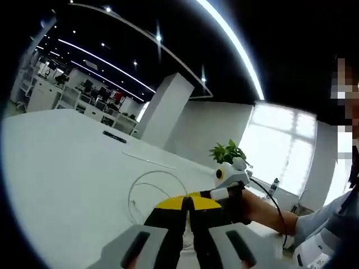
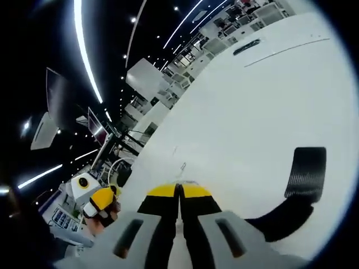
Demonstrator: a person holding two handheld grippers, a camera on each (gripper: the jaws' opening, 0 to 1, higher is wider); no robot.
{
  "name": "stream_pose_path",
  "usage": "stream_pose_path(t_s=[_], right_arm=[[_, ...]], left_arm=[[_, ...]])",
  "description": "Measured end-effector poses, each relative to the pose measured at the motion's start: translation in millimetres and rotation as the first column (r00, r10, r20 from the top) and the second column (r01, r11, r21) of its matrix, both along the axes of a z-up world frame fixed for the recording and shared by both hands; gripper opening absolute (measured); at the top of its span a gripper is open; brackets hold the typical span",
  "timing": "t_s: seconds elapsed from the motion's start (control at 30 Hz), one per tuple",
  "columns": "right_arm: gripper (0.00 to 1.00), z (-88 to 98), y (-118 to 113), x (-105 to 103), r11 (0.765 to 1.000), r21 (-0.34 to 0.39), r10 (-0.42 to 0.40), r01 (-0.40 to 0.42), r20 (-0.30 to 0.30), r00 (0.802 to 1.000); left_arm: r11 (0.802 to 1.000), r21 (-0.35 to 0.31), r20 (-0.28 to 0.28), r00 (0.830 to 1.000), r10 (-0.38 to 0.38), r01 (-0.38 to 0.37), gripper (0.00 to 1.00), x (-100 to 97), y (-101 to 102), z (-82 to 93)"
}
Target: Peel open the Velcro strap on the desktop, arrange the wired earphones neatly onto it, and close the Velcro strap to secure them.
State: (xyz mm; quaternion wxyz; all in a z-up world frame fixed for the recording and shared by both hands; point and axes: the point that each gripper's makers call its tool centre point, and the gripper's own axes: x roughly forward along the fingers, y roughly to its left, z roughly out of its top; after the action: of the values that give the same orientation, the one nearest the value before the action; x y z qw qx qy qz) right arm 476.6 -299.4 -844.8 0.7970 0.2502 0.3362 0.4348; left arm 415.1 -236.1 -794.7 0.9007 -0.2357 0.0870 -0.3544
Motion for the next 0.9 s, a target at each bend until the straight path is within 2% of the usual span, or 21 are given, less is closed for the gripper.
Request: stream_pose_path(t_s=[0.13, 0.23, 0.3, 0.4, 0.53, 0.77, 0.9], right_arm=[[0.03, 7.7, 0, -7, 1.0, 0.024, 0.008, -0.008, 0.015, 1.0], [0.03, 13.7, 2, -14, 0.999, 0.032, 0.027, -0.029, 0.051, 0.998], [0.03, 14.7, 6, -22, 0.998, 0.023, 0.049, -0.052, 0.093, 0.994], [0.03, 13.0, 9, -28, 0.997, 0.007, 0.07, -0.072, 0.132, 0.989], [0.03, 10.6, 11, -33, 0.995, 0.012, 0.1, -0.102, 0.133, 0.986], [0.03, 10.7, 14, -39, 0.989, 0.004, 0.143, -0.146, 0.157, 0.977], [0.03, 13.5, 14, -42, 0.986, -0.002, 0.164, -0.166, 0.179, 0.97]], left_arm=[[0.998, 0.041, 0.025, 0.998, 0.052, -0.053, 0.06, 1.1, 10, 3.7], [0.996, 0.067, 0.022, 0.998, 0.065, -0.066, 0.06, 5.4, 10, -2.2], [0.998, 0.049, -0.015, 0.999, 0.039, -0.038, 0.06, 6.6, 3, -11.1], [0.999, 0.042, -0.039, 0.999, 0.011, -0.009, 0.06, 8.7, -7, -18.0], [0.998, 0.057, -0.059, 0.998, -0.014, 0.018, 0.06, 12.0, -18, -25.7], [0.998, 0.021, -0.106, 0.993, -0.049, 0.051, 0.06, 10.8, -28, -30.1], [0.997, 0.015, -0.1, 0.992, -0.077, 0.078, 0.07, 7.7, -31, -28.9]])
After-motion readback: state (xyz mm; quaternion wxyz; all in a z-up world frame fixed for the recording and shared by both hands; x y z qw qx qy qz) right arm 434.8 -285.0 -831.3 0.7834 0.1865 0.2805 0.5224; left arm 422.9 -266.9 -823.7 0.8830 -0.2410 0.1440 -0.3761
